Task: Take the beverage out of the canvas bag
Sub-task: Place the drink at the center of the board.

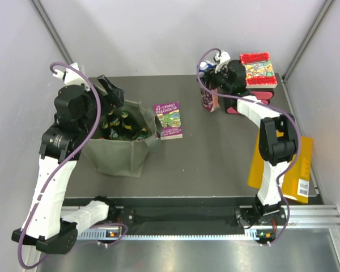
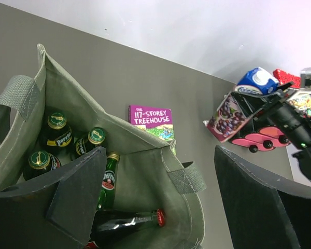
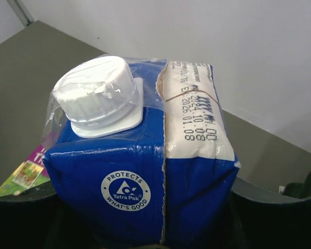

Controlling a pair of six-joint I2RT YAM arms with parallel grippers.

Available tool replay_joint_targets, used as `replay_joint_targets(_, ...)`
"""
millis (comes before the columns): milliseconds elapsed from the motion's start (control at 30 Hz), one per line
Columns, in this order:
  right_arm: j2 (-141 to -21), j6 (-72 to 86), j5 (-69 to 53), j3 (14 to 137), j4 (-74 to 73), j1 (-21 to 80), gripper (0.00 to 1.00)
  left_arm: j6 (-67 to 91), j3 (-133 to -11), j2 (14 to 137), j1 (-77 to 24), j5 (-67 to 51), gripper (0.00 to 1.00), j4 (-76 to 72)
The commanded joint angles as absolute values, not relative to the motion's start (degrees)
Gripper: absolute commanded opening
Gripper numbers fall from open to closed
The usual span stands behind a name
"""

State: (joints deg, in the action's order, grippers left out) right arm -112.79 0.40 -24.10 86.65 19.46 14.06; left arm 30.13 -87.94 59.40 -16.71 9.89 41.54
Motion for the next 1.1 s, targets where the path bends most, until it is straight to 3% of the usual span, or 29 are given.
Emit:
replay_joint_targets(0, -112.3, -2.1, -21.1, 95.4, 45.9, 13.8, 0.20, 30.9, -88.1, 58.9, -16.8, 10.6, 0.89, 39.5)
replay_joint_targets(200, -116.3, -4.4, -19.0, 89.0, 56.0, 13.5, 0.37, 31.6, -87.6, 59.2, -16.9, 10.9, 0.89, 39.8)
replay_joint_targets(433, -110.2, -2.4, -18.4, 75.2, 57.5, 11.9, 0.69, 31.6, -86.7, 59.1, -16.8, 10.6, 0.89, 41.2)
replay_joint_targets(733, -103.5, -3.2, -21.5, 69.2, 54.7, 10.6, 0.99, 30.7, -85.9, 60.1, -16.8, 9.0, 0.89, 41.3)
replay_joint_targets(1067, -98.2, -3.5, -27.5, 72.3, 45.1, 10.5, 1.00, 29.9, -85.5, 61.0, -16.8, 6.9, 0.89, 42.1)
